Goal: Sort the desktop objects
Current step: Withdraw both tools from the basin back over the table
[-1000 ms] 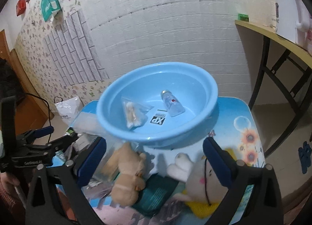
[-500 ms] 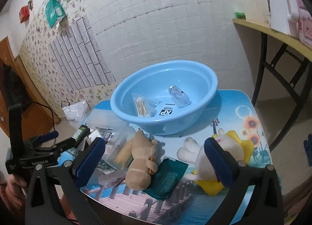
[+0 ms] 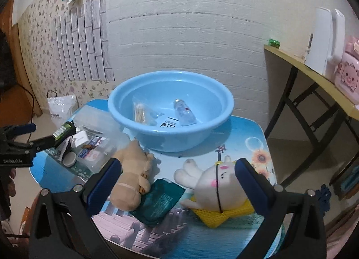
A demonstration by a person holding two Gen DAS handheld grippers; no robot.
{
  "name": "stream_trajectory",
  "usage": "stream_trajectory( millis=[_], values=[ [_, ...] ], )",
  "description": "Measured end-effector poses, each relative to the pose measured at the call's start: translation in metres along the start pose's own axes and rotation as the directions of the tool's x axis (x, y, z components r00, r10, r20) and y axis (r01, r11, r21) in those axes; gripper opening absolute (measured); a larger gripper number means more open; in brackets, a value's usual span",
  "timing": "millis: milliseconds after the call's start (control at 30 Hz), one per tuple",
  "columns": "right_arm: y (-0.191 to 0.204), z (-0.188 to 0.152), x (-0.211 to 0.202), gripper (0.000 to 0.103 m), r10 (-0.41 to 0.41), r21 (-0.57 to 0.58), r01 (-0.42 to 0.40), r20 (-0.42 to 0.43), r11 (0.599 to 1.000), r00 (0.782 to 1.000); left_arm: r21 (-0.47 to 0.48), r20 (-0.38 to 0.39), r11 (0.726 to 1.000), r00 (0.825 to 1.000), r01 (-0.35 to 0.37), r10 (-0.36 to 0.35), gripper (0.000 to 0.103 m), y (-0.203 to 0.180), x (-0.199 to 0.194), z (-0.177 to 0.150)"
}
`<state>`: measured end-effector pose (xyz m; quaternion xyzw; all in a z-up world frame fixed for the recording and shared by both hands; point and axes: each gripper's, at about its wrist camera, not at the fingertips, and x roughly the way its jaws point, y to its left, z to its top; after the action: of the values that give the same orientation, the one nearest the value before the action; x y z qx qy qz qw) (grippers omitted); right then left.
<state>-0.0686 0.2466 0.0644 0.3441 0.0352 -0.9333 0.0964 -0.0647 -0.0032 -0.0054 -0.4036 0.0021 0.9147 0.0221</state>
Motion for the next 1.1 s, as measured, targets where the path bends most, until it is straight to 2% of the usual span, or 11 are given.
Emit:
stream_trajectory(
  millis=[167,300,400,533,667,1100],
  values=[
    [-0.004,-0.004,0.006,0.103,-0.002,0.039,0.003,-0.041,0.999,0.999,-0.025,-0.013,1.000,1.000,-0.009,0.009,0.103,0.010,0.003,-0.003],
    [-0.002,-0.005,-0.001,0.103,-0.037,0.024,0.037,-0.009,0.999,0.999,-0.045,-0.026,0.999,0.999,-0.021,0.020,0.103,0.015,0.006,-0.005],
    [-0.002,-0.004,-0.002,0.103,-0.046,0.033,0.046,-0.016,0.998,0.999,-0.066,-0.039,0.998,0.999,-0.008,0.005,0.103,0.020,0.008,-0.008],
    [-0.002,-0.005,0.002,0.103,-0.048,0.035,0.050,-0.035,0.998,0.998,-0.059,-0.044,0.998,0.999,-0.004,0.001,0.103,0.018,0.010,-0.010],
    [-0.002,-0.007,0.006,0.103,-0.086,0.035,0.088,-0.050,0.996,0.995,-0.048,-0.045,0.999,0.999,-0.003,0.001,0.103,0.016,0.010,-0.011],
    [-0.007,-0.013,0.015,0.103,-0.063,0.058,0.069,-0.092,0.996,0.994,-0.054,-0.065,0.999,0.998,-0.006,0.002,0.103,0.016,0.017,-0.014]
  ],
)
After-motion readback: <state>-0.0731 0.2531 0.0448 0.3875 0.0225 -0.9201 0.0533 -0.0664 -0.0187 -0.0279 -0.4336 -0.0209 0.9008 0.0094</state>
